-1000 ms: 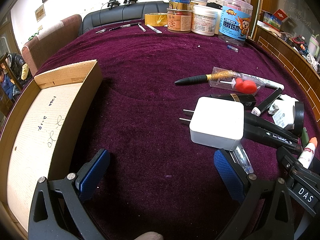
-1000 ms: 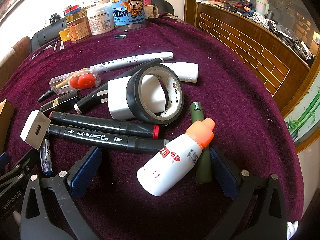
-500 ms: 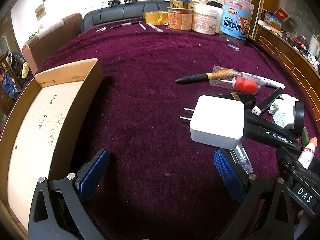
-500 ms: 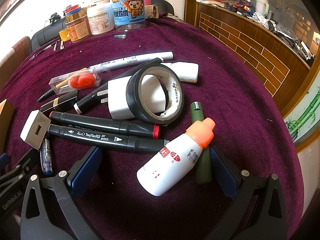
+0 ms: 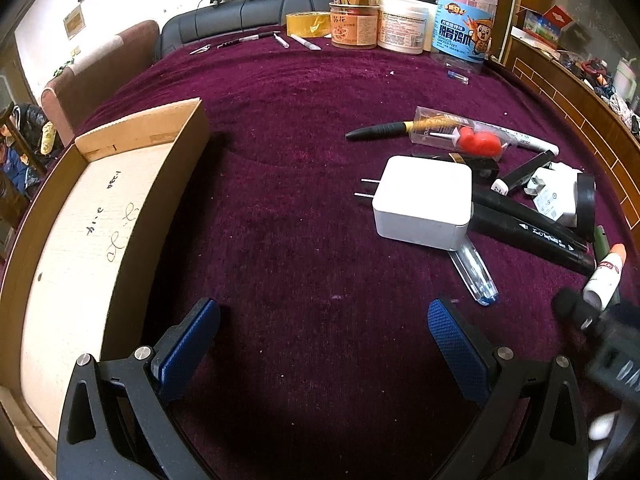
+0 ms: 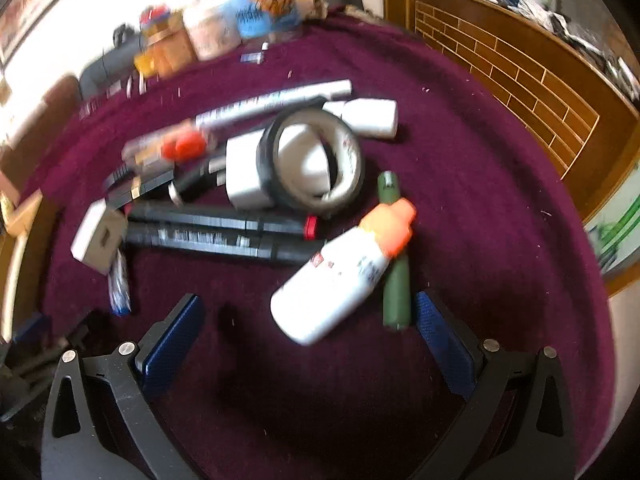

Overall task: Organize rigid objects
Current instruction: 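Move the left tool to the white charger and close on it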

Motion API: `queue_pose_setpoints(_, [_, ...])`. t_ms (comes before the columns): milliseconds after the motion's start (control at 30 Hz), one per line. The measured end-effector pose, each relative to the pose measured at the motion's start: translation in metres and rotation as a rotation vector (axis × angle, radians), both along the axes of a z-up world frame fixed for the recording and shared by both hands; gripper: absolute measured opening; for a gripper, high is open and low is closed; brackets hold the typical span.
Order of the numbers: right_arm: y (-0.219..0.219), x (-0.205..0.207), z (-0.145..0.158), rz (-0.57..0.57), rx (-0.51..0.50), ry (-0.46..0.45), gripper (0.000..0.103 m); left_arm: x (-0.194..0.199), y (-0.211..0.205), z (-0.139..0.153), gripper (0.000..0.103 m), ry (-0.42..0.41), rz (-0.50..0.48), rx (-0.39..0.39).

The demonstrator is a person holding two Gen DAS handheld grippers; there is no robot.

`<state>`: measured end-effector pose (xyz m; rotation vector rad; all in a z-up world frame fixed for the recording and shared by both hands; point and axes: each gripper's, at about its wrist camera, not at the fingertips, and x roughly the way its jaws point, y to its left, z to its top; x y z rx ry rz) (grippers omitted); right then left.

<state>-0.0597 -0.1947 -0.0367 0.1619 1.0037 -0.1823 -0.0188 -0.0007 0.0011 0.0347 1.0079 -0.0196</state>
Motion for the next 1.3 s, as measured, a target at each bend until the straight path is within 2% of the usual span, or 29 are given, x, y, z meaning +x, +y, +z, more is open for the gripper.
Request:
queue_pose_setpoints(33, [0.004, 0.001, 0.001, 0.021, -0.030, 0.008, 0.103, 0.000, 0.000, 0.000, 0.102, 0.000, 0.000, -0.001])
queue_pose_setpoints(300, [0.006, -0.006, 0.001, 0.040, -0.025, 0.023, 0.103, -0.002, -0.001, 0.001, 0.102, -0.002, 0.030, 0.004])
queue_pose_setpoints(400, [0.003, -0.002, 0.003, 0.088, -0.007, 0.109, 0.103, -0.003, -0.001, 0.001, 0.102, -0.001, 0.029, 0.005])
queue_pose_setpoints(467, [-0.004, -0.006, 0.013, 0.068, 0.005, 0.126, 0.099, -0.003, 0.001, 0.000, 0.102, 0.000, 0.021, -0.007])
queue_pose_setpoints(500, [-0.006, -0.011, 0.023, 0.057, 0.002, 0.097, 0.097, -0.003, 0.002, 0.001, 0.102, 0.000, 0.019, -0.010])
queue_pose_setpoints(533, [-0.008, -0.019, 0.037, 0.046, -0.010, 0.032, 0.097, -0.003, 0.002, 0.001, 0.102, 0.000, 0.019, -0.012])
queue_pose_setpoints(600, [-0.012, -0.043, 0.072, -0.008, -0.070, -0.178, 0.097, -0.002, 0.001, 0.001, 0.102, 0.000, 0.019, -0.009])
queue_pose_setpoints(667, [-0.016, -0.074, 0.095, -0.059, -0.120, -0.446, 0.099, -0.002, 0.000, 0.001, 0.102, 0.000, 0.022, -0.006])
queue_pose_setpoints(700, [-0.019, -0.076, 0.096, -0.065, -0.109, -0.491, 0.103, -0.001, 0.000, 0.001, 0.102, 0.001, 0.024, -0.005])
queue_pose_setpoints(733, [-0.023, -0.070, 0.094, -0.080, -0.089, -0.493, 0.103, -0.001, 0.000, 0.001, 0.102, 0.001, 0.023, -0.004])
queue_pose_setpoints(800, [-0.036, -0.045, 0.077, -0.159, -0.098, -0.389, 0.102, 0.000, 0.000, 0.001, 0.102, 0.005, 0.011, -0.007])
queue_pose_setpoints(833, [-0.042, -0.035, 0.068, -0.191, -0.117, -0.372, 0.096, -0.001, 0.002, 0.002, 0.101, 0.017, -0.012, -0.023])
queue_pose_setpoints(867, [-0.046, -0.029, 0.062, -0.214, -0.132, -0.357, 0.094, -0.003, 0.006, 0.005, 0.100, 0.028, -0.033, -0.052])
queue_pose_setpoints(933, [-0.051, -0.024, 0.051, -0.237, -0.131, -0.349, 0.093, -0.007, 0.016, 0.014, 0.091, 0.040, -0.074, -0.161])
queue_pose_setpoints(967, [-0.054, -0.023, 0.046, -0.242, -0.114, -0.360, 0.093, -0.010, 0.022, 0.023, 0.091, 0.036, -0.091, -0.209])
queue_pose_setpoints(1100, [-0.066, -0.033, 0.042, -0.215, -0.033, -0.411, 0.093, -0.012, 0.033, 0.049, 0.091, -0.049, -0.102, -0.177])
queue_pose_setpoints(1233, [-0.073, -0.038, 0.040, -0.221, 0.036, -0.419, 0.093, 0.000, 0.033, 0.049, 0.092, -0.005, -0.093, -0.197])
queue_pose_setpoints(1300, [-0.076, -0.039, 0.039, -0.225, 0.063, -0.417, 0.093, 0.000, 0.021, 0.047, 0.091, 0.003, -0.113, -0.178])
